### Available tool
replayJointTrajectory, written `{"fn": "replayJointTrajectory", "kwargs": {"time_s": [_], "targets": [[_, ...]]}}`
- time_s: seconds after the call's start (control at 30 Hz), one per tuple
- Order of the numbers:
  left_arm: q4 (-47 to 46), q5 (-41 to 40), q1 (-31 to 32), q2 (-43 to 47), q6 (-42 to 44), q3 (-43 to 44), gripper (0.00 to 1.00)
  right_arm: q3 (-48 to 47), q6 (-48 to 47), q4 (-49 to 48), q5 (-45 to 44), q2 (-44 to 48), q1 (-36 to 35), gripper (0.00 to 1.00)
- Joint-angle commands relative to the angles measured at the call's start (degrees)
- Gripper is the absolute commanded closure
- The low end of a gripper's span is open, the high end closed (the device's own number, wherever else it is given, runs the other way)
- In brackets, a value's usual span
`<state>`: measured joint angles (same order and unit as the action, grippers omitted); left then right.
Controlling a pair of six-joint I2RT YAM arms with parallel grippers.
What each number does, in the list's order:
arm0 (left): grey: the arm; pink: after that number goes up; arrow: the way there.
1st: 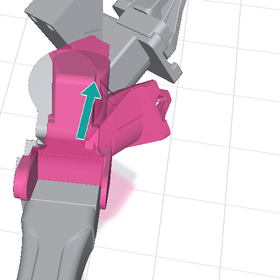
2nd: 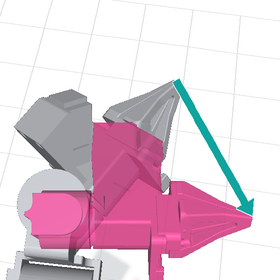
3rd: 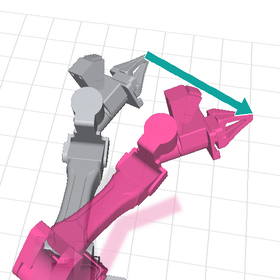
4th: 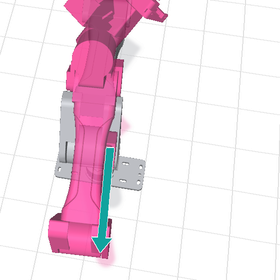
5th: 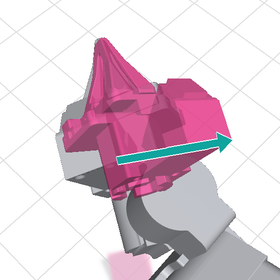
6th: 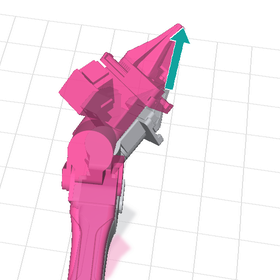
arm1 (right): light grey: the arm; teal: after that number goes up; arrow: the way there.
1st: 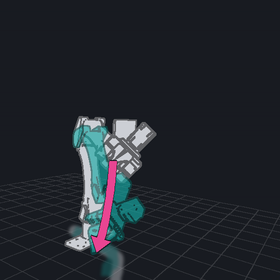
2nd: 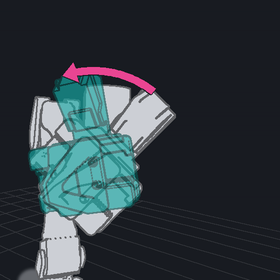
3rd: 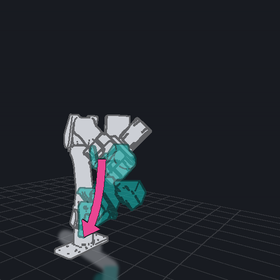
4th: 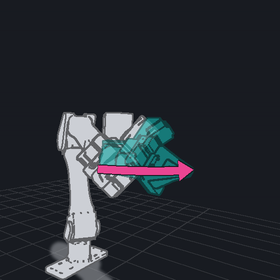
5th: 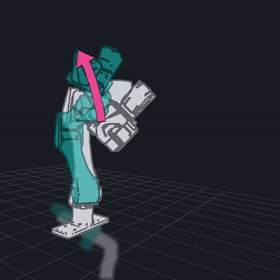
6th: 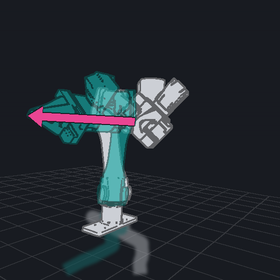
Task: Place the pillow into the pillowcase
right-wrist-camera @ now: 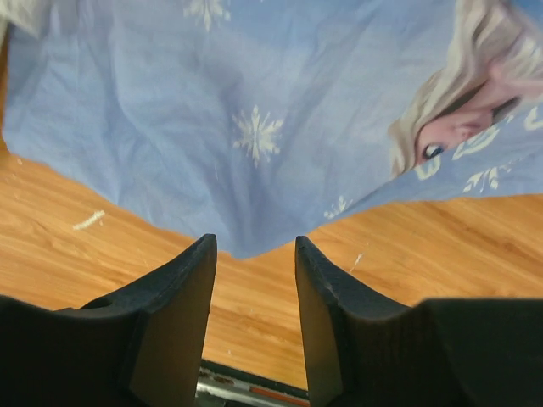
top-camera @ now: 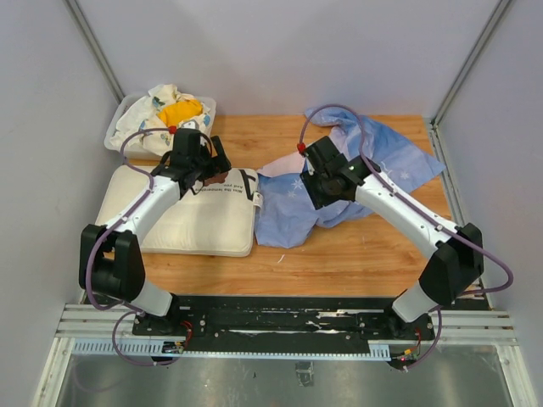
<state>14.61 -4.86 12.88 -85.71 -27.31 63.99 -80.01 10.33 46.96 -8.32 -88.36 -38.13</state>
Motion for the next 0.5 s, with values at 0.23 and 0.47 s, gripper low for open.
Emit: {"fn": "replayJointTrajectory", "kwargs": {"time_s": [0.23,0.47], "targets": [[-0.59,1.95,0.20,1.89,-0.53,1.13,0.01,-25.70,3.66,-4.19,-0.84,-24.30,5.56,0.49],[0.47,0.96,0.21,4.07,0.20,-0.23,0.01,-39.32,7.73,-2.71,1.27,-40.08,9.81,0.46]]}}
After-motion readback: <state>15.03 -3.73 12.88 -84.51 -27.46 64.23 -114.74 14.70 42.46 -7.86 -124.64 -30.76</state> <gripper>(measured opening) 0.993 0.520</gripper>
